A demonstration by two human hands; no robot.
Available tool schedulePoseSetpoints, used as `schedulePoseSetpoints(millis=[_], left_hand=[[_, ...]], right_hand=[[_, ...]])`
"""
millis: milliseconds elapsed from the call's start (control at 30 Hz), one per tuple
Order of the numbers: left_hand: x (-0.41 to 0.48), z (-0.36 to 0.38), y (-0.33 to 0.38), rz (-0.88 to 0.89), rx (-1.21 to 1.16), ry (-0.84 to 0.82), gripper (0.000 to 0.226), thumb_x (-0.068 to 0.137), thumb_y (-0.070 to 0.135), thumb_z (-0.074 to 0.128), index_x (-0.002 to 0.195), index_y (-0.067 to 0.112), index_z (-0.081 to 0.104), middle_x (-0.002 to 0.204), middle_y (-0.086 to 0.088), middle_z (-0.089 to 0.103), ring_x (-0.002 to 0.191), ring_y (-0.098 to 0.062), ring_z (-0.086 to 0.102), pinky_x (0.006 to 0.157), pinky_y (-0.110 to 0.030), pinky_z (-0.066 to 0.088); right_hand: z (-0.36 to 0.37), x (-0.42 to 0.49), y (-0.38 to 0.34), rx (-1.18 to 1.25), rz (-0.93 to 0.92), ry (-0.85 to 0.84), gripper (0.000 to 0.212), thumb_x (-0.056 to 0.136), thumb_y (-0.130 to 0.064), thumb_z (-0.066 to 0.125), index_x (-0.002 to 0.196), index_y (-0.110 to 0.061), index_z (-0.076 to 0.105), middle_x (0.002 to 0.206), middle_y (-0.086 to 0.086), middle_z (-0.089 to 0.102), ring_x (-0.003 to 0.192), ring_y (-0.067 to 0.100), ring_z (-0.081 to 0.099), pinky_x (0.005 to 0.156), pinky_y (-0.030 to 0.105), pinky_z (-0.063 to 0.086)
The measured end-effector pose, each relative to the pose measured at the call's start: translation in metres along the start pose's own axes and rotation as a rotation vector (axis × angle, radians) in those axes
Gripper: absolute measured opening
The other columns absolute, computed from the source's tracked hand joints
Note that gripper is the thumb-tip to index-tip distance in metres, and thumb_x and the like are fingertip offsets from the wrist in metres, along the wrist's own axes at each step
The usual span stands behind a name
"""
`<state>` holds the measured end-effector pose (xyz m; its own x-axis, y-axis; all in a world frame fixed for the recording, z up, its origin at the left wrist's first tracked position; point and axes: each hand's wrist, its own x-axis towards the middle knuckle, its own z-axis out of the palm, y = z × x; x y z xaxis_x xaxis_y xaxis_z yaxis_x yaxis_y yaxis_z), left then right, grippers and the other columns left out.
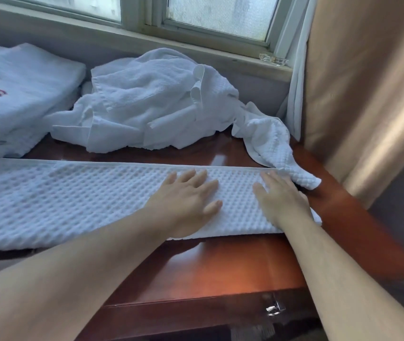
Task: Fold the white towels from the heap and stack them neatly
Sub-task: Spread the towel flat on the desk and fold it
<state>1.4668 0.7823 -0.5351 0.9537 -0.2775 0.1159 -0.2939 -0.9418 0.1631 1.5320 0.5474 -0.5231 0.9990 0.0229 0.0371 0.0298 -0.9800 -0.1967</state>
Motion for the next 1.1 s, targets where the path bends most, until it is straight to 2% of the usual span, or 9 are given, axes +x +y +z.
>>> schedulePoseSetpoints(millis=[133,333,433,567,633,700,833,1000,1100], left_hand=[[-0.005,0.001,-0.002,0.006,-0.056,0.040,0.076,0.087,0.068,0.004,0.153,0.038,0.025,0.166,0.005,0.013,0.153,-0.018,0.006,0.122,-0.045,0.005],[-0.014,0.001,-0.005,0.011,-0.042,0.019,0.068,0.093,0.065,0.011,0.154,0.039,0.022,0.167,0.006,0.011,0.153,-0.017,0.005,0.122,-0.045,0.005],[-0.027,0.001,-0.008,0.006,-0.049,0.017,0.067,0.094,0.066,0.011,0.154,0.039,0.022,0.167,0.006,0.011,0.153,-0.016,0.005,0.121,-0.044,0.004],[-0.032,-0.005,-0.009,-0.019,-0.125,0.015,0.056,0.100,0.058,0.022,0.150,0.036,0.036,0.163,0.006,0.024,0.151,-0.017,0.014,0.120,-0.043,0.009],[-0.030,-0.010,-0.008,-0.016,-0.176,0.046,0.046,0.103,0.048,0.030,0.143,0.030,0.046,0.154,0.005,0.038,0.145,-0.018,0.026,0.117,-0.039,0.017],[-0.033,-0.012,-0.014,-0.023,-0.219,0.082,0.044,0.104,0.042,0.036,0.145,0.028,0.046,0.154,0.005,0.040,0.144,-0.019,0.030,0.117,-0.037,0.020],[-0.050,-0.016,-0.042,-0.034,-0.030,0.073,0.047,0.100,0.049,0.028,0.142,0.035,0.044,0.151,0.008,0.040,0.141,-0.018,0.029,0.116,-0.041,0.023],[-0.048,-0.011,-0.042,-0.096,-0.013,-0.104,0.061,0.100,0.059,0.011,0.157,0.039,0.010,0.168,0.003,0.000,0.154,-0.021,-0.005,0.122,-0.051,-0.001],[-0.036,-0.010,-0.026,-0.098,-0.034,-0.108,0.060,0.101,0.057,0.011,0.158,0.037,0.010,0.168,0.001,0.000,0.154,-0.024,-0.006,0.122,-0.052,-0.004]], right_hand=[[-0.001,-0.034,-0.003,0.089,0.089,0.209,0.040,0.098,-0.035,0.035,0.120,-0.017,0.063,0.137,0.001,0.056,0.132,0.026,0.043,0.110,0.045,0.032],[0.000,-0.102,-0.009,0.456,0.445,0.510,0.058,0.087,-0.033,0.065,0.140,-0.017,0.050,0.147,0.015,0.038,0.132,0.034,0.033,0.105,0.042,0.035],[-0.009,-0.112,-0.008,0.841,0.628,0.451,0.065,0.084,-0.027,0.067,0.140,-0.003,0.046,0.139,0.021,0.050,0.123,0.035,0.052,0.090,0.037,0.046],[-0.040,-0.109,-0.006,1.469,0.695,0.339,0.023,0.087,-0.010,0.063,0.108,0.000,0.065,0.104,0.009,0.069,0.078,0.016,0.072,0.063,0.028,0.059],[-0.047,-0.104,-0.010,1.609,0.655,0.191,0.012,0.090,-0.014,0.067,0.101,-0.008,0.068,0.107,0.008,0.071,0.082,0.018,0.071,0.068,0.028,0.060],[-0.042,-0.100,-0.019,1.631,0.693,0.116,0.015,0.088,-0.024,0.073,0.101,-0.016,0.070,0.101,0.007,0.075,0.084,0.019,0.071,0.058,0.026,0.058],[-0.028,-0.087,-0.032,1.359,0.760,0.078,0.016,0.086,-0.030,0.072,0.097,-0.019,0.066,0.079,-0.002,0.067,0.055,0.008,0.056,0.040,0.019,0.044],[-0.028,-0.070,-0.035,1.206,0.592,0.355,0.018,0.084,-0.026,0.064,0.097,-0.013,0.064,0.087,0.003,0.072,0.076,0.024,0.071,0.063,0.034,0.058],[-0.041,-0.071,-0.037,1.443,0.493,0.447,0.007,0.086,-0.022,0.066,0.090,-0.016,0.065,0.088,0.000,0.075,0.078,0.021,0.075,0.061,0.030,0.056]])
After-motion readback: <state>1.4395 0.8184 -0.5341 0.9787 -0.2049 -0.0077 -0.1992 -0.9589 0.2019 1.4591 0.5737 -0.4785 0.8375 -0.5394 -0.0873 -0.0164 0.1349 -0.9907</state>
